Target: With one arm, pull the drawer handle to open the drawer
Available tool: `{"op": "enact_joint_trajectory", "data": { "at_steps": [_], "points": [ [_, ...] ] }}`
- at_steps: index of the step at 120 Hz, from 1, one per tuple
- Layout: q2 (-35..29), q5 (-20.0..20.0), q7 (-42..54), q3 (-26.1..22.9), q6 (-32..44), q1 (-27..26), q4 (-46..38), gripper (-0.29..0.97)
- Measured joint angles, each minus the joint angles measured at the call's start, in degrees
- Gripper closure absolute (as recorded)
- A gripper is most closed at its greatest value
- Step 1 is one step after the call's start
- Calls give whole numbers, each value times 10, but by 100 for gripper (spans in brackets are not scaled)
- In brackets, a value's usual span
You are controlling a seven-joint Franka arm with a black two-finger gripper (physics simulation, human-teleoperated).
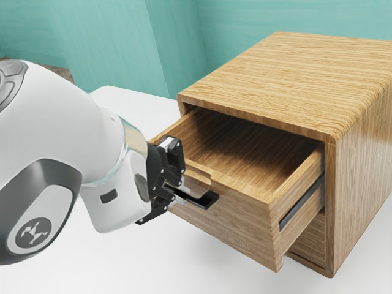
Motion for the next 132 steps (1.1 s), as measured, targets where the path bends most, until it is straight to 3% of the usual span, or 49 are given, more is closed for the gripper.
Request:
{"op": "enact_joint_trajectory", "data": {
  "at_steps": [106, 132],
  "points": [
    [-92, 0, -15, 29, -64, -42, -51, 78],
    [-91, -1, -17, 30, -75, -41, -51, 62]
  ]
}}
